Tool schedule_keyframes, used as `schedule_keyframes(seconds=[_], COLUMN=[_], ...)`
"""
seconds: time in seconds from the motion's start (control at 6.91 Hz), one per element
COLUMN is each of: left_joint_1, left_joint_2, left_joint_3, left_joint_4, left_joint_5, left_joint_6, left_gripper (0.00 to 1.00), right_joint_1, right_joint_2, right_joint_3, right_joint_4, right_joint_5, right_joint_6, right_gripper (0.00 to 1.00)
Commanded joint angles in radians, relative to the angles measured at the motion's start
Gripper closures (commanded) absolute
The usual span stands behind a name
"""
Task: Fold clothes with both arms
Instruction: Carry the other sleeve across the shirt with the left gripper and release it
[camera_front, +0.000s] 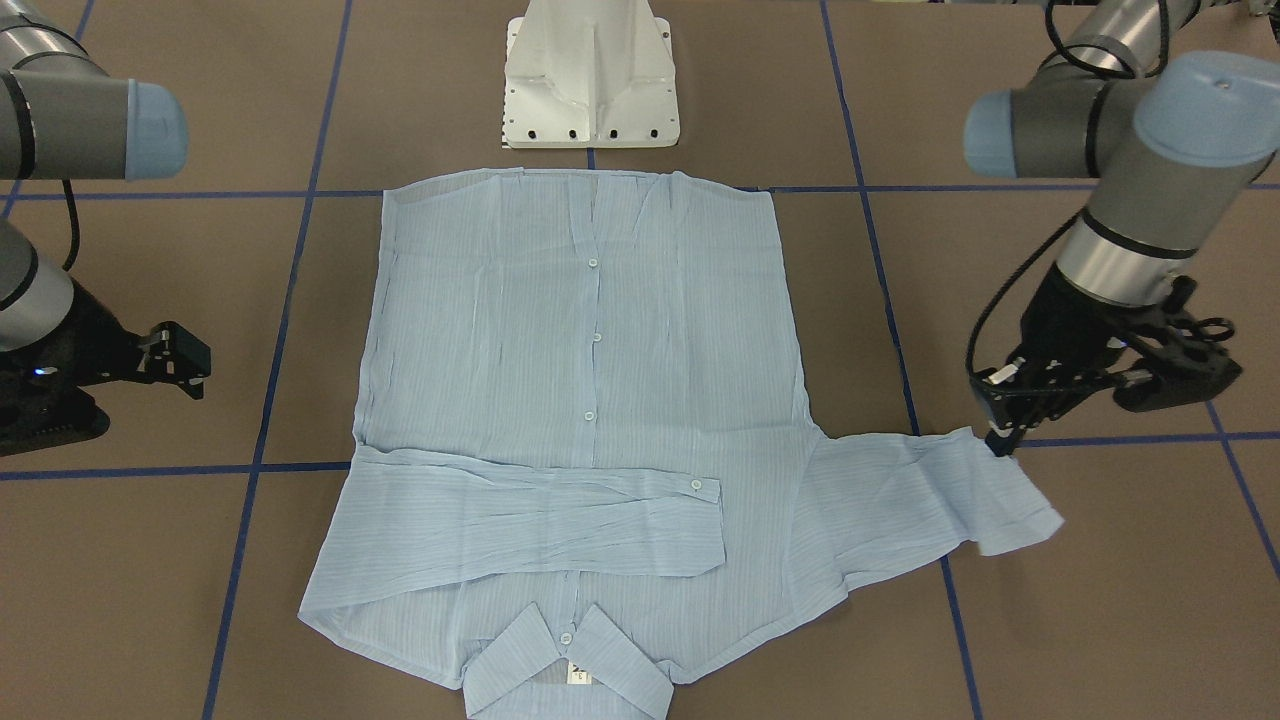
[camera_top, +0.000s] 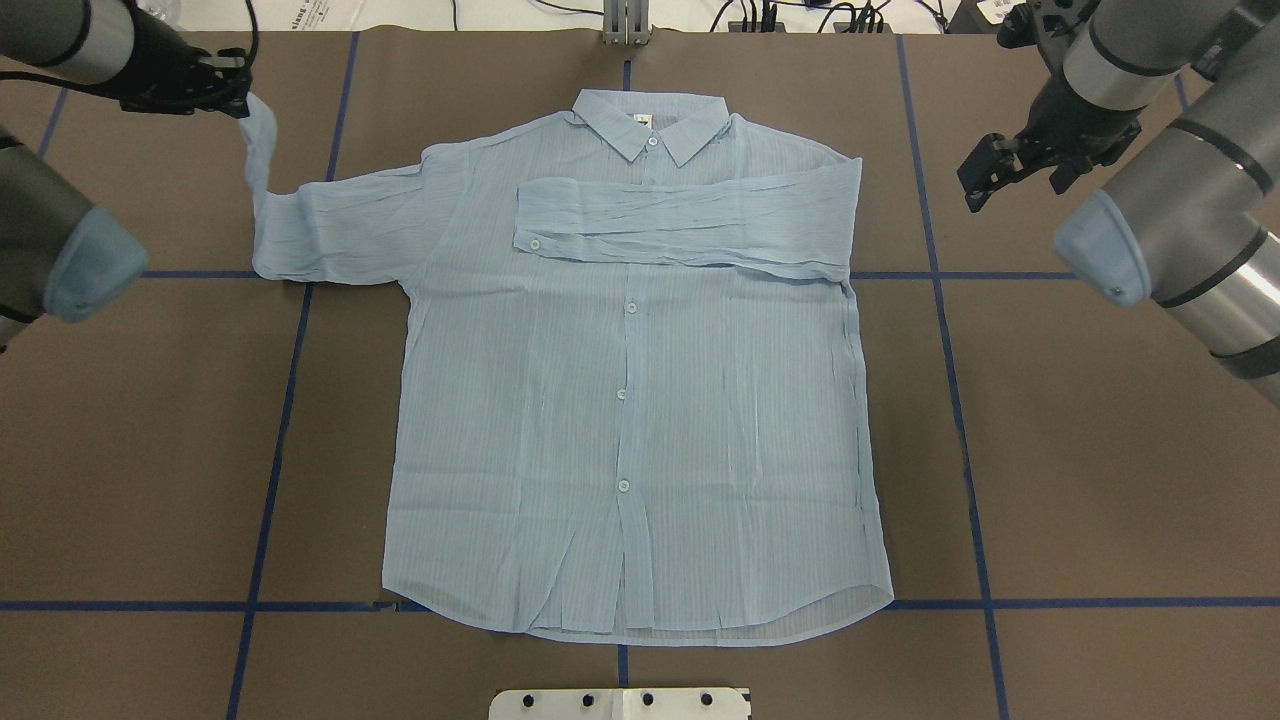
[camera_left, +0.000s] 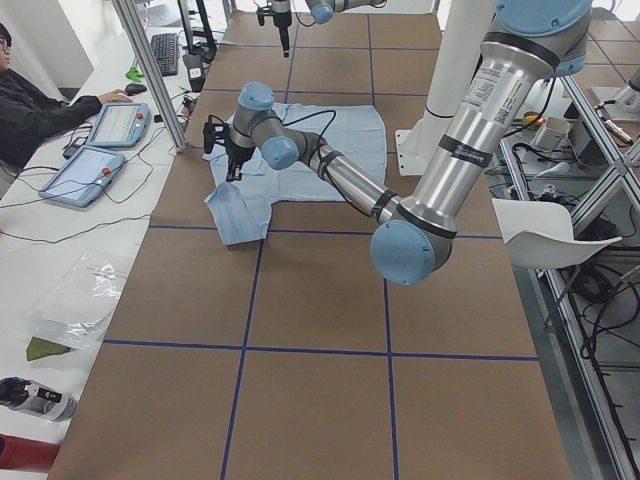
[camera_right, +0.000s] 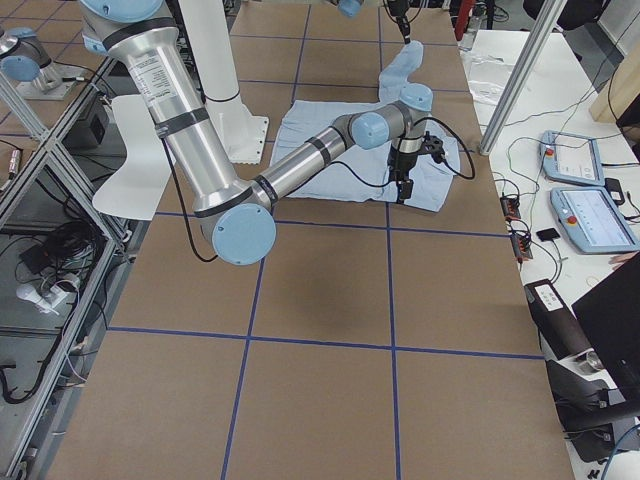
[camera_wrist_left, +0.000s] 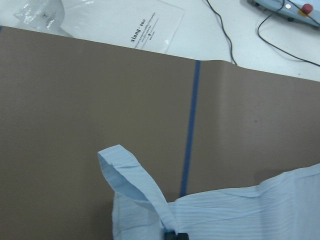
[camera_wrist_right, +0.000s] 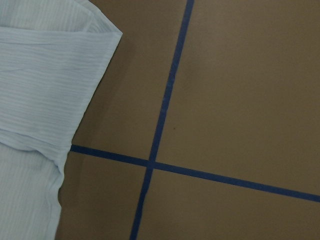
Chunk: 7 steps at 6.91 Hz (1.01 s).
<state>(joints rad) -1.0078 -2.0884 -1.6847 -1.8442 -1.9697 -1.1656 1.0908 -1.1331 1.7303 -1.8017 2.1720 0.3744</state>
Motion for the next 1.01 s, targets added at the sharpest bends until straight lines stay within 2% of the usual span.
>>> schedule_keyframes(seconds=[0.0,0.14,0.43,0.87], left_joint_1=[0.087,0.13,0.202,0.236], left_joint_2=[-0.16,-0.232,-0.34,-0.369], left_joint_3=[-0.003,-0.001,0.002,-0.007], left_joint_4=[0.077,0.088,0.103,0.103], left_joint_5=[-0.001,-0.005,-0.023,-0.052], left_joint_6=[-0.167,-0.251,-0.4,-0.457], left_gripper=[1.0,1.0,1.0,1.0], right_joint_1=[0.066,0.083,0.083,0.083], right_joint_2=[-0.062,-0.086,-0.091,-0.094], right_joint_3=[0.011,0.009,0.006,0.003], right_joint_4=[-0.033,-0.03,-0.03,-0.028], right_joint_5=[0.04,0.066,0.063,0.06], right_joint_6=[-0.147,-0.169,-0.169,-0.169], right_gripper=[0.0,0.0,0.0,0.0])
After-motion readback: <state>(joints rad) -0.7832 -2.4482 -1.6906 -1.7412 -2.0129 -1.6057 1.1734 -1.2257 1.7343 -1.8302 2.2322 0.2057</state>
